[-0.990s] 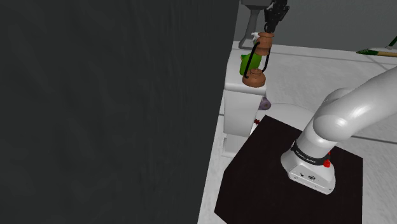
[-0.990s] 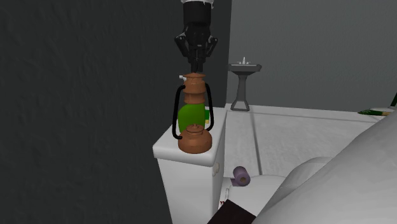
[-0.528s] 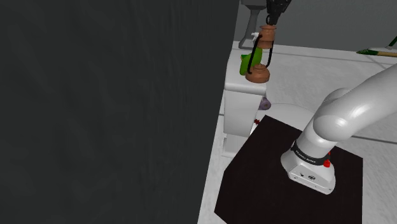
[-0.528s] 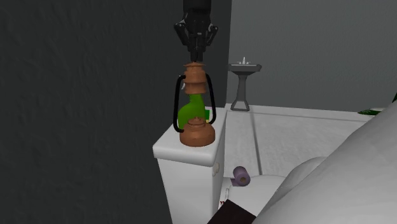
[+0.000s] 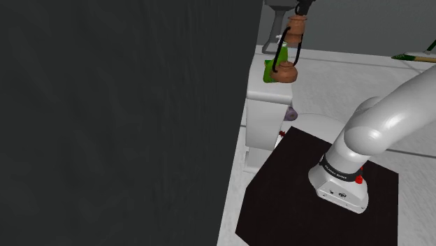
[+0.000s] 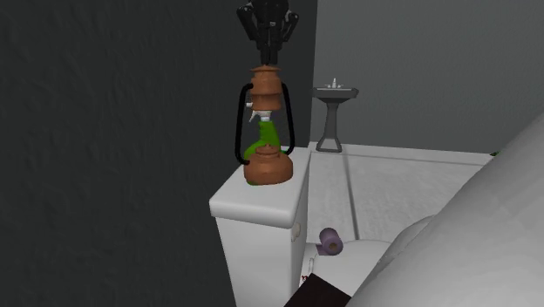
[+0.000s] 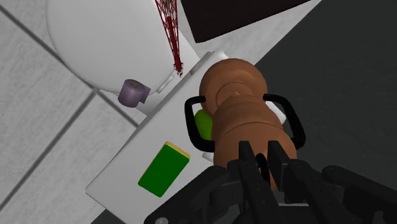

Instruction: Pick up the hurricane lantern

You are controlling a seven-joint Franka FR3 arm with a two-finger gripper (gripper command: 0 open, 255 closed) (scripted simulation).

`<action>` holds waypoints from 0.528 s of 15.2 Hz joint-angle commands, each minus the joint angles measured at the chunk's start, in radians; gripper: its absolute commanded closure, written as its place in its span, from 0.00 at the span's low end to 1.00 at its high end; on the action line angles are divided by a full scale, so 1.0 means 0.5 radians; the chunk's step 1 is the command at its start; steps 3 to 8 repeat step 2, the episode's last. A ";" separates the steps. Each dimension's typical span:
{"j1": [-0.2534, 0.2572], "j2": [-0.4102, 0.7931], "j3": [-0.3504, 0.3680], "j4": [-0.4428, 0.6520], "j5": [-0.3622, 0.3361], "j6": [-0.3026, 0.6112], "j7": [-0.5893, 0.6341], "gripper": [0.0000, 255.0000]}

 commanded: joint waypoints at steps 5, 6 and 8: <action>0.001 0.011 0.000 0.051 0.002 -0.038 -0.005 1.00; 0.001 0.011 0.000 0.051 0.002 -0.038 -0.005 1.00; 0.001 0.011 0.000 0.051 0.002 -0.038 -0.005 1.00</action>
